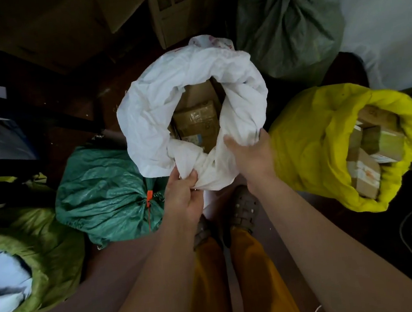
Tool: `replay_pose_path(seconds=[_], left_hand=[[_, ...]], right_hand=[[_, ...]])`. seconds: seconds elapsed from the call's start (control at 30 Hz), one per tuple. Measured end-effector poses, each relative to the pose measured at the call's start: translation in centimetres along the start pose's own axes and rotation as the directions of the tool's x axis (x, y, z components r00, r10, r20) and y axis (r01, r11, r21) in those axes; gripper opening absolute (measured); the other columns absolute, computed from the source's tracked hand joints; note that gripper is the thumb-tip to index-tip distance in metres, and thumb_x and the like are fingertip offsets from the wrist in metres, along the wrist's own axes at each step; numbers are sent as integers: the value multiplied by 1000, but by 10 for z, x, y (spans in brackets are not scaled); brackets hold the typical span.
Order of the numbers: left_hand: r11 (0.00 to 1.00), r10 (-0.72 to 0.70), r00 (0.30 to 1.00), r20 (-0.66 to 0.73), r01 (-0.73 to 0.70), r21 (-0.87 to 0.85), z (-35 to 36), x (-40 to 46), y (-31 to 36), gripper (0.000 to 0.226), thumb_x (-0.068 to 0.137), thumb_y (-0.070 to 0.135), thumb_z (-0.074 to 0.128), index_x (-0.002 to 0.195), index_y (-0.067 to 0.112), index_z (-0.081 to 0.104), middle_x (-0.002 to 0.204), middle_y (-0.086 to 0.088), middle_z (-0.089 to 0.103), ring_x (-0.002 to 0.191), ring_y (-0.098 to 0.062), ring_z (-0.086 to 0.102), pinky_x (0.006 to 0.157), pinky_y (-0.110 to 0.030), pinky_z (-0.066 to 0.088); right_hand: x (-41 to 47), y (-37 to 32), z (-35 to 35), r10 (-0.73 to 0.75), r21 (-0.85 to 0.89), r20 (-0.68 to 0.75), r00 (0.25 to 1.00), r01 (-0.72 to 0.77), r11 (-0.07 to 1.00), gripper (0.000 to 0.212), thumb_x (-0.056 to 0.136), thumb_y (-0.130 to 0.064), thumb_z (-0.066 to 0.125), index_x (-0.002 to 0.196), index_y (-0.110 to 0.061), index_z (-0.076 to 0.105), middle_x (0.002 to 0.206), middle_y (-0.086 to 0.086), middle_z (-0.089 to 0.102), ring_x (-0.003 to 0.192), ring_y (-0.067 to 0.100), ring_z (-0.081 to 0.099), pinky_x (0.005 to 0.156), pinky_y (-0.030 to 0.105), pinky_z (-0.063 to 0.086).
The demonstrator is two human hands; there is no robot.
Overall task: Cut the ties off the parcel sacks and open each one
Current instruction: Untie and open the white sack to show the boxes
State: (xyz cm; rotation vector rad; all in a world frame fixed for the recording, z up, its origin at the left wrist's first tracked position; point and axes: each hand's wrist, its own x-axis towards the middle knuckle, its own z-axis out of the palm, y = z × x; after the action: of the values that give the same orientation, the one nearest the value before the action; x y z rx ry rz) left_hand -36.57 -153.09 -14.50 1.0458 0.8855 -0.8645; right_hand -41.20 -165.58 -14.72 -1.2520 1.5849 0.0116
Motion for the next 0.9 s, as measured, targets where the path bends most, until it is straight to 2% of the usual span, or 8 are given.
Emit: replay_pose_path(seconds=[0.13, 0.23, 0.47, 0.6, 0.67, 0.73, 0.8, 0.9], left_hand=[[998, 46, 996, 75, -42, -53, -9, 9, 16, 40, 92, -13, 41, 115, 14, 60, 116, -11, 66, 115, -28, 59, 105, -47, 41], [995, 73, 994, 78, -67, -81, -18, 17, 20, 42, 92, -13, 40, 113, 16, 61, 108, -7, 71, 110, -25, 62, 106, -46, 41], [952, 88, 968, -237, -12, 305, -22, 16, 21, 55, 84, -13, 54, 133, 11, 51, 121, -11, 62, 108, -31, 61, 87, -39, 51], [841, 343, 804, -485, -33, 540, 10, -2, 26, 76, 73, 1, 67, 139, 11, 32, 123, -6, 44, 98, -23, 51, 79, -38, 50], [664, 617, 669, -415, -160, 730, 25, -13, 31, 79, 68, 4, 69, 137, 8, 30, 131, -15, 33, 113, -31, 41, 94, -46, 44], [276, 872, 482, -80, -350, 895, 35, -20, 40, 71, 66, 4, 68, 132, 1, 39, 125, -21, 37, 113, -35, 40, 97, -44, 38], [-61, 896, 366, 251, -458, 887, 48, -22, 53, 61, 69, 4, 65, 127, -1, 47, 123, -24, 41, 113, -39, 42, 94, -45, 36], [-416, 736, 360, 573, -428, 803, 73, -9, 70, 55, 80, 13, 64, 134, 12, 50, 137, -20, 41, 125, -39, 39, 101, -50, 32]], right_hand=[[6, 0, 0, 89, 318, 127, 988, -125, 940, 47, 89, -8, 67, 133, -11, 55, 114, 4, 67, 98, 14, 65, 82, 31, 56], [9, 12, 0, 187, 460, 248, 951, -285, 841, 40, 93, -4, 61, 132, -13, 56, 123, 6, 64, 110, 21, 63, 86, 37, 57], [16, 15, -10, 268, 192, 259, 928, -321, 927, 51, 92, -4, 60, 139, -15, 44, 129, 8, 57, 107, 24, 62, 72, 32, 58], [18, 7, -11, 176, 11, 104, 979, -179, 984, 64, 83, -1, 63, 142, -12, 38, 128, 12, 56, 111, 29, 60, 85, 39, 56], [18, 0, -12, 91, -117, 45, 995, -85, 989, 68, 78, 1, 62, 141, -6, 36, 130, 16, 53, 113, 33, 58, 84, 37, 54], [19, -9, -13, 9, -171, 16, 1000, -6, 985, 73, 74, 1, 63, 141, -6, 34, 134, 16, 47, 116, 34, 54, 86, 39, 54], [19, -19, -12, -83, -256, -19, 996, 76, 964, 82, 73, -2, 67, 144, -13, 28, 137, 17, 40, 121, 34, 47, 95, 43, 50], [17, -36, -10, -321, -426, -63, 945, 265, 865, 84, 77, -9, 71, 147, -15, 25, 141, 17, 34, 128, 34, 37, 107, 38, 34]])
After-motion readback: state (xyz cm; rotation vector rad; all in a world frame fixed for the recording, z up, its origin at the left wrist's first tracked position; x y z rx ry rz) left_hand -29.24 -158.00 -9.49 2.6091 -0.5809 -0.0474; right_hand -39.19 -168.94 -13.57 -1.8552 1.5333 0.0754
